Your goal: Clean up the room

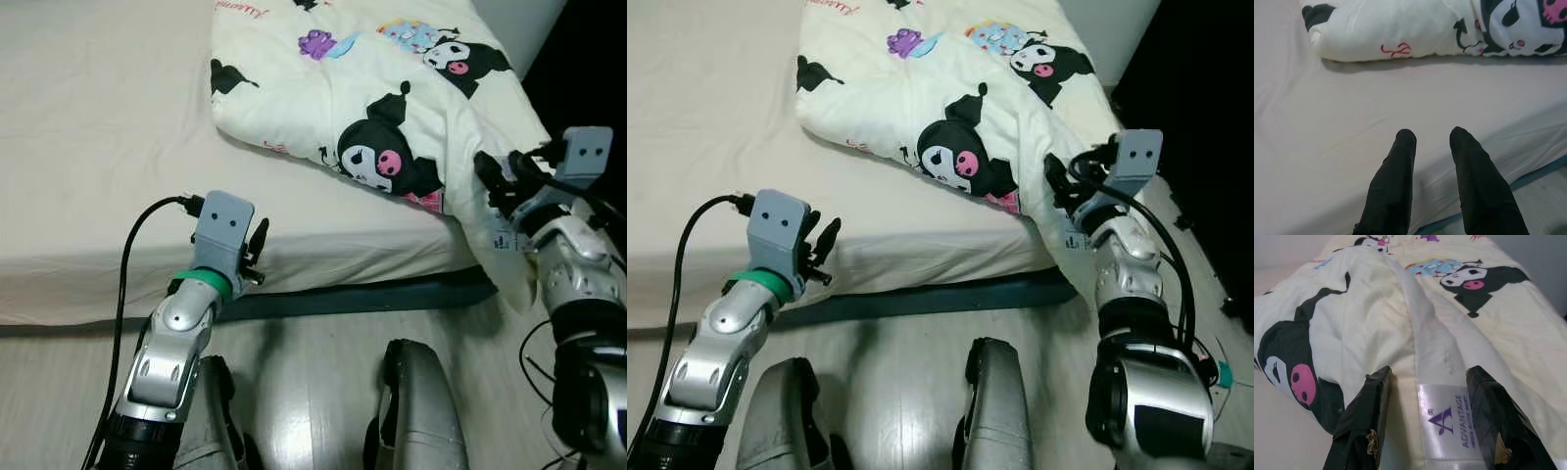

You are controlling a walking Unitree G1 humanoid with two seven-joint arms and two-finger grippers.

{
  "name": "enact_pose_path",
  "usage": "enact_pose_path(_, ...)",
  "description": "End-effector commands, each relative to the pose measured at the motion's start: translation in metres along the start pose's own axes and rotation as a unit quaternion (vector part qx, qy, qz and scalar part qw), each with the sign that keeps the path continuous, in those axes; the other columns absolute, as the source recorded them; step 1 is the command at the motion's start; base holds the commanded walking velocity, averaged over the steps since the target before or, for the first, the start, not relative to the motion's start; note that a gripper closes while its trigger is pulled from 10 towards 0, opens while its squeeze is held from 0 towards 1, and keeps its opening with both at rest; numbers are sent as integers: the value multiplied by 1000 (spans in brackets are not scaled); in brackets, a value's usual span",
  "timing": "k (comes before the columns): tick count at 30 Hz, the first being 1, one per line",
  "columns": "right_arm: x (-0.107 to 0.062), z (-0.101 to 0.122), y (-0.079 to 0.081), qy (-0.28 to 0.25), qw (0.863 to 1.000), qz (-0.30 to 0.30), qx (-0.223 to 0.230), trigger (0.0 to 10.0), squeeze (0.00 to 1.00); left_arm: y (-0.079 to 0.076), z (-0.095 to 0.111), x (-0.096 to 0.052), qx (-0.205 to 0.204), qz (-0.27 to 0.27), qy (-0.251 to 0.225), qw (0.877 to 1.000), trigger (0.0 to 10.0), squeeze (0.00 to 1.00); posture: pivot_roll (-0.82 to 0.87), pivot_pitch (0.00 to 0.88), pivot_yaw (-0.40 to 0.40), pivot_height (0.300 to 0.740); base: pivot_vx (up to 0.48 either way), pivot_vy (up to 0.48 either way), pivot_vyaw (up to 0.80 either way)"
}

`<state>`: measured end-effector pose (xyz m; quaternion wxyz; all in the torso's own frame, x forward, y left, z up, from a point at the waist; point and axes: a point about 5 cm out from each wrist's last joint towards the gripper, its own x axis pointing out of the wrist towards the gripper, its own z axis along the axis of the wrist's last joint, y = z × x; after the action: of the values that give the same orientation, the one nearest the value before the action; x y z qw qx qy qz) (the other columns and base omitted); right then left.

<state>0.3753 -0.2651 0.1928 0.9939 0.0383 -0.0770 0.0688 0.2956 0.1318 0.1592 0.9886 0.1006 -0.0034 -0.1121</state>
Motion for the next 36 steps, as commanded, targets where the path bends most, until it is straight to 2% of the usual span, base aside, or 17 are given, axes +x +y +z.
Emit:
enact_pose_path(1, -1, -6, -3, 19, 1000, -6, 1, 10000, 0, 0, -4, -4, 5, -1, 11, 1000, 10000, 0, 74, 161, 81, 417, 0, 0, 0)
enact_pose_path(5, 5, -21, 8, 64, 997, -4, 38, 10000, 0, 8, 2, -2, 11, 12, 7, 1000, 10000, 0, 98, 156, 74, 417, 0, 0, 0)
enact_pose_path(10, 6, -32, 17, 89, 995, 0, 44, 10000, 0, 12, 2, -5, 14, 17, 9, 1000, 10000, 0, 110, 147, 73, 417, 0, 0, 0)
enact_pose_path(11, 7, -33, 20, 92, 995, 6, 47, 3725, 0, 12, 1, -6, 15, 18, 10, 1000, 10000, 0, 111, 139, 73, 417, 0, 0, 0)
enact_pose_path(12, 7, -34, 22, 93, 994, 13, 52, 0, 0, 12, 1, -7, 15, 18, 12, 1000, 10000, 0, 110, 136, 74, 417, 0, 0, 0)
enact_pose_path(17, 8, -36, 26, 99, 993, 32, 52, 0, 0, 9, 1, -6, 14, 16, 13, 1000, 10000, 0, 103, 129, 73, 417, 0, 0, 0)
enact_pose_path(20, 9, -37, 33, 106, 990, 74, 54, 0, 0, 7, 2, -4, 12, 14, 11, 1000, 10000, 0, 92, 123, 72, 417, 0, 0, 0)
enact_pose_path(21, 9, -41, 47, 122, 980, 146, 54, 0, 0, 7, 2, -3, 11, 12, 11, 1000, 10000, 0, 82, 120, 72, 417, 0, 0, 0)
enact_pose_path(23, 8, -44, 54, 131, 974, 180, 53, 0, 0, 6, 2, -3, 11, 12, 11, 1000, 10000, 0, 82, 120, 72, 417, 0, 0, 0)
enact_pose_path(25, -1, -59, 79, 164, 939, 299, 50, 0, 0, 5, 2, -2, 9, 10, 10, 1000, 10000, 0, 74, 121, 69, 417, 0, 0, 0)
enact_pose_path(26, -8, -67, 91, 182, 915, 357, 51, 10000, 0, 4, 2, -1, 9, 10, 10, 1000, 10000, 0, 74, 121, 69, 417, 0, 0, 0)
enact_pose_path(27, -8, -67, 91, 182, 915, 357, 51, 10000, 0, 4, 2, -1, 9, 10, 10, 1000, 10000, 0, 74, 121, 69, 417, 0, 0, 0)
enact_pose_path(30, -43, -88, 125, 215, 834, 503, 74, 10000, 0, 2, 2, -1, 6, 7, 10, 1000, 10000, 0, 58, 129, 69, 417, 0, 0, 0)
enact_pose_path(31, -43, -88, 125, 215, 834, 503, 74, 10000, 0, 2, 2, -1, 6, 7, 10, 1000, 10000, 0, 58, 129, 69, 417, 0, 0, 0)
enact_pose_path(33, -81, -96, 146, 234, 778, 575, 95, 10000, 0, 1, 1, -1, 5, 5, 12, 1000, 10000, 0, 50, 133, 73, 417, 0, 0, 0)
enact_pose_path(34, -81, -96, 146, 234, 778, 575, 95, 10000, 0, 1, 1, -1, 5, 5, 12, 1000, 10000, 0, 50, 133, 73, 417, 0, 0, 0)
enact_pose_path(36, -103, -98, 158, 246, 745, 610, 107, 10000, 0, 0, 1, -1, 4, 3, 12, 1000, 10000, 0, 50, 133, 73, 417, 0, 0, 0)
